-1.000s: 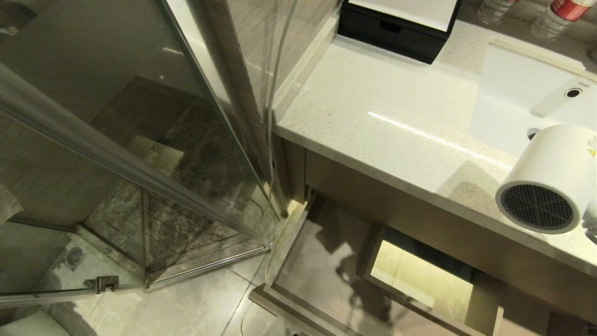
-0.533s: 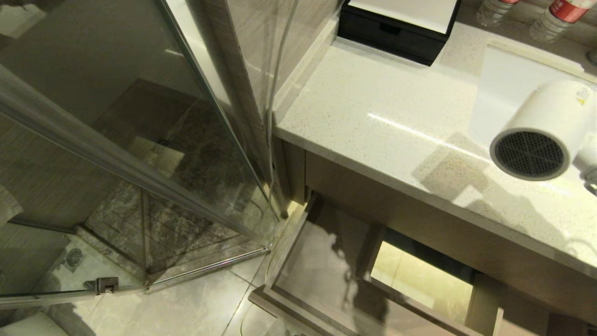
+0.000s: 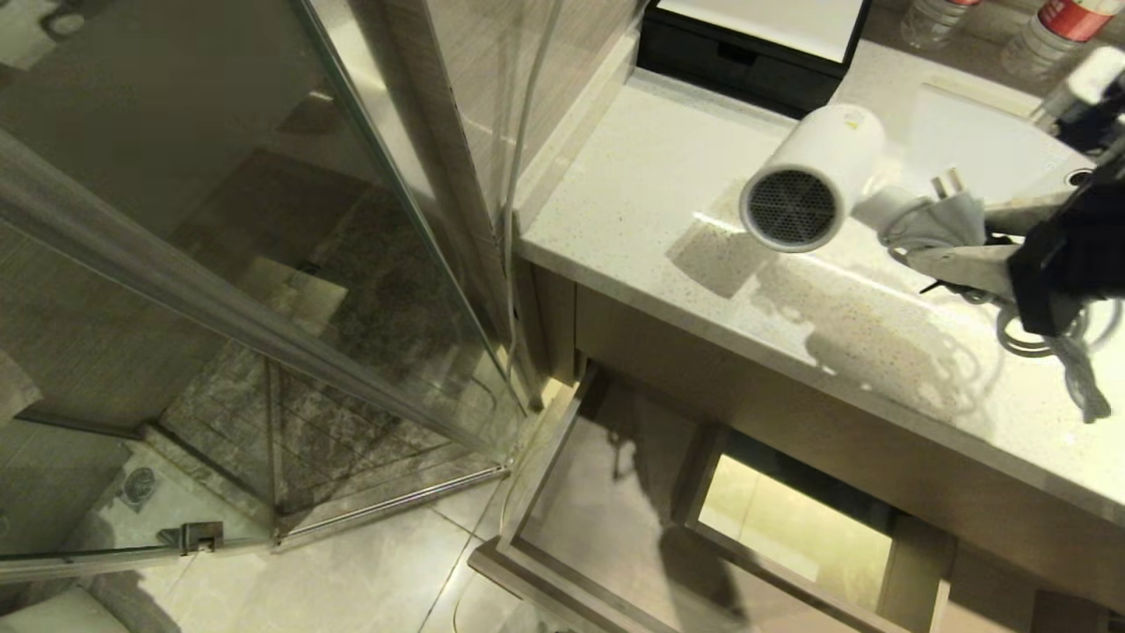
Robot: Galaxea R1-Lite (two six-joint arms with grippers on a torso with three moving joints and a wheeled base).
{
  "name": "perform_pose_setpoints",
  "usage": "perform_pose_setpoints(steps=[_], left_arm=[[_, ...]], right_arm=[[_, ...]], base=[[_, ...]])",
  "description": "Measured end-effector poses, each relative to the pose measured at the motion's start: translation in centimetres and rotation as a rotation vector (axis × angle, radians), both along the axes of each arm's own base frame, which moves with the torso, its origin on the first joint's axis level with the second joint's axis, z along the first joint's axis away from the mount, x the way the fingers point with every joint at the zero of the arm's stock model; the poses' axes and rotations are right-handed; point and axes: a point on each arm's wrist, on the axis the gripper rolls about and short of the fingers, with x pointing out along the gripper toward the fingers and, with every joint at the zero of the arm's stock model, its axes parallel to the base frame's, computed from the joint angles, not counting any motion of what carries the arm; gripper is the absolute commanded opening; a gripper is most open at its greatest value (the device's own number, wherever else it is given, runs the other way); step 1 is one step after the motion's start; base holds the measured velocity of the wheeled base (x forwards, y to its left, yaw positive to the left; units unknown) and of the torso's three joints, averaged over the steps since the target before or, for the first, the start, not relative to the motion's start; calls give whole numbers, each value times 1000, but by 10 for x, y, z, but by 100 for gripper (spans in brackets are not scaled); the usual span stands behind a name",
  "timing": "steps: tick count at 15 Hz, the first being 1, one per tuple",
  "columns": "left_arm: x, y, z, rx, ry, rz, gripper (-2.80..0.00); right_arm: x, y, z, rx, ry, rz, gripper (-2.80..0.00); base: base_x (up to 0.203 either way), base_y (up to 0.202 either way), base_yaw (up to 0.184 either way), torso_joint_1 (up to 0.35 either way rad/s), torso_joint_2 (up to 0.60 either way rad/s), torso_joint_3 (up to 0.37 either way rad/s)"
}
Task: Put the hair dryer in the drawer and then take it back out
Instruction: Place it on the countertop
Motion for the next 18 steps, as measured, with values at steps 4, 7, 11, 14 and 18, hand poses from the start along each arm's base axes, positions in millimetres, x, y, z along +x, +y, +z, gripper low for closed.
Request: perform_pose_setpoints(steps=[4,7,11,14,18], left_arm=[[0,0,0,0,0,0,-280],[0,0,0,0,0,0,-280],[0,0,0,0,0,0,-280],[0,0,0,0,0,0,-280],[0,0,0,0,0,0,-280]], right_arm=[[39,24,-10,-17,51,47,-280],[56,33,-17,-26,79,57,0],[69,39,-21,-21,70,59,0],[65,37,-17,-1,58,53,0],[39,23,-11,62,54,19,0]], base=[[0,0,0,0,0,0],[0,0,0,0,0,0],[0,0,0,0,0,0],[0,0,0,0,0,0],[0,0,0,0,0,0]])
